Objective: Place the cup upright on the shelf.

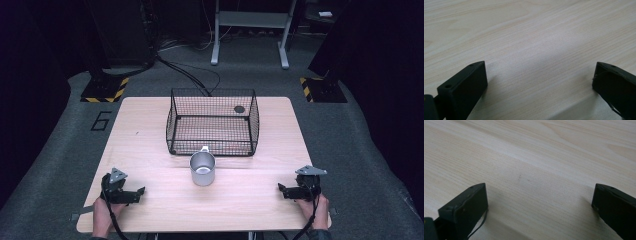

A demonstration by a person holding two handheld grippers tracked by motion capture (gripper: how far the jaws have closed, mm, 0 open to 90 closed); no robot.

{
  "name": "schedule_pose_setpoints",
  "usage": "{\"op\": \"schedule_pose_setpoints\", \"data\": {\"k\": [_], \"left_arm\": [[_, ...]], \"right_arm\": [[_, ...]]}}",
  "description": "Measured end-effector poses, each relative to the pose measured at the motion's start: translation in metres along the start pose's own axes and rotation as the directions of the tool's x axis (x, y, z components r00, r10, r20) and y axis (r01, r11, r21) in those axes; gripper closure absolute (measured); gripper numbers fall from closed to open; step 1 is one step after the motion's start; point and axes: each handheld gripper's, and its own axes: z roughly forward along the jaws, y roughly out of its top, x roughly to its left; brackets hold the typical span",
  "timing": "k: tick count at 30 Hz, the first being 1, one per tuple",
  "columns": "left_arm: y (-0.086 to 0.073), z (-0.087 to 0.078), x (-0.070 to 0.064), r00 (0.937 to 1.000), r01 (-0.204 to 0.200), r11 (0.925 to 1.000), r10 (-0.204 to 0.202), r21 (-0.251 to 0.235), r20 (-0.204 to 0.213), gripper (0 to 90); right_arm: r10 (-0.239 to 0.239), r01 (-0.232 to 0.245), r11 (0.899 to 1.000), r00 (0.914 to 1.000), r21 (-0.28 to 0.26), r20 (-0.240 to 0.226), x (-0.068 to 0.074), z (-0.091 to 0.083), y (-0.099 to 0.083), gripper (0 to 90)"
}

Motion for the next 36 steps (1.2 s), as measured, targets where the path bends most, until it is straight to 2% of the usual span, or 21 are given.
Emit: {"op": "schedule_pose_setpoints", "data": {"k": [14,19,21,25,27,31,36], "left_arm": [[0.0,0.0,0.0,1.0,0.005,1.0,-0.005,-0.002,-0.006,0.0],[0.002,-0.002,-0.003,0.9999,0.011,0.9999,-0.011,-0.007,0.008,0.0],[0.004,-0.002,-0.006,1.0,0.009,0.9996,-0.008,-0.028,0.004,0.0],[0.009,-0.007,-0.01,0.9993,0.011,0.9991,-0.009,-0.041,0.035,0.0],[0.015,-0.01,-0.016,0.999,0.0,0.9978,0.003,-0.066,0.046,0.0],[0.02,-0.015,-0.02,0.998,-0.011,0.9968,0.015,-0.079,0.061,0.0],[0.029,-0.023,-0.029,0.9957,-0.012,0.9908,0.024,-0.135,0.09,0.0]], "right_arm": [[0.006,-0.006,1.0,1.0,-0.004,0.004,0.0,0.0,0.0,0.5],[0.009,-0.009,1.0,1.0,-0.003,0.004,0.001,0.0,0.0,0.6],[0.01,-0.01,1.0,0.9999,-0.003,0.004,0.001,0.0,0.0,0.8],[0.011,-0.011,1.0,0.9999,-0.007,0.006,0.001,0.0,0.0,1.0],[0.011,-0.011,1.0,0.9999,-0.006,0.006,0.0,0.0,0.0,1.1],[0.011,-0.011,1.0,0.9999,-0.007,0.007,0.0,0.0,0.0,1.3],[0.01,-0.01,1.0,0.9999,-0.008,0.008,0.0,0.0,-0.001,1.6]]}}
